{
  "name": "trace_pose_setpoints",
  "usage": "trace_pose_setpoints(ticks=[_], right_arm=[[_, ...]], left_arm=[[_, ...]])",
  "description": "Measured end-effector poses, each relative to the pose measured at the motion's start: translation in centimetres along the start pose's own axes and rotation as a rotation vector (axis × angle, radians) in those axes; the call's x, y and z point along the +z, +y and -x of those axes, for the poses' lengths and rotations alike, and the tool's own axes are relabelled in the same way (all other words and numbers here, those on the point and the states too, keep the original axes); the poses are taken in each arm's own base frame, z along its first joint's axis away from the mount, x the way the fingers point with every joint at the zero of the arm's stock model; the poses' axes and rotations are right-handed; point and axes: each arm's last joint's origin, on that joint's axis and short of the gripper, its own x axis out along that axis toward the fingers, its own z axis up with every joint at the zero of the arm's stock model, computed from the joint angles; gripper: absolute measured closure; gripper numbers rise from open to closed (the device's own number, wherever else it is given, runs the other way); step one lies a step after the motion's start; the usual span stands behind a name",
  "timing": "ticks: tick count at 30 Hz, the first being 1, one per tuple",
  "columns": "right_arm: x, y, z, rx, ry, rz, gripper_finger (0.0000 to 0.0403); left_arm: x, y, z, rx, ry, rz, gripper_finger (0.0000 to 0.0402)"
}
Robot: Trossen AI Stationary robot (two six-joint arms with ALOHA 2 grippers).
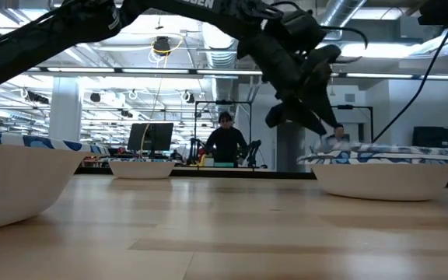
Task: Nest bowls inside each other
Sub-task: Stack the white bowl on top of the other white bowl
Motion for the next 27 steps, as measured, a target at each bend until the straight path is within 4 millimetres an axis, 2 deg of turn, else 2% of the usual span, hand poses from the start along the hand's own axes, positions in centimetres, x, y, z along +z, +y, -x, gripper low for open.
trace_pose_setpoints(ticks=[9,15,18,22,27], right_arm=[[0.0,0.0,0.0,0.000,0.000,-0.001,0.0300],[0.0,0.1,0.0,0.001,0.002,-0.016,0.0300],[0.2,0.2,0.0,0.003,0.010,-0.036,0.0300],[1.0,0.8,0.4,0.010,0.019,-0.015,0.0300],[3.2,1.6,0.7,0.024,-0.016,0.077,0.0300]], left_arm=[[-0.8,0.2,1.1,-0.039,0.113,0.009,0.0283],[-0.2,-1.7,4.8,-0.158,0.092,-0.053,0.0283],[0.6,-3.1,8.1,-0.155,0.009,-0.121,0.0283],[1.3,-5.1,14.5,-0.072,-0.139,-0.218,0.0283],[1.2,-6.8,21.2,0.060,-0.300,-0.248,0.0283]])
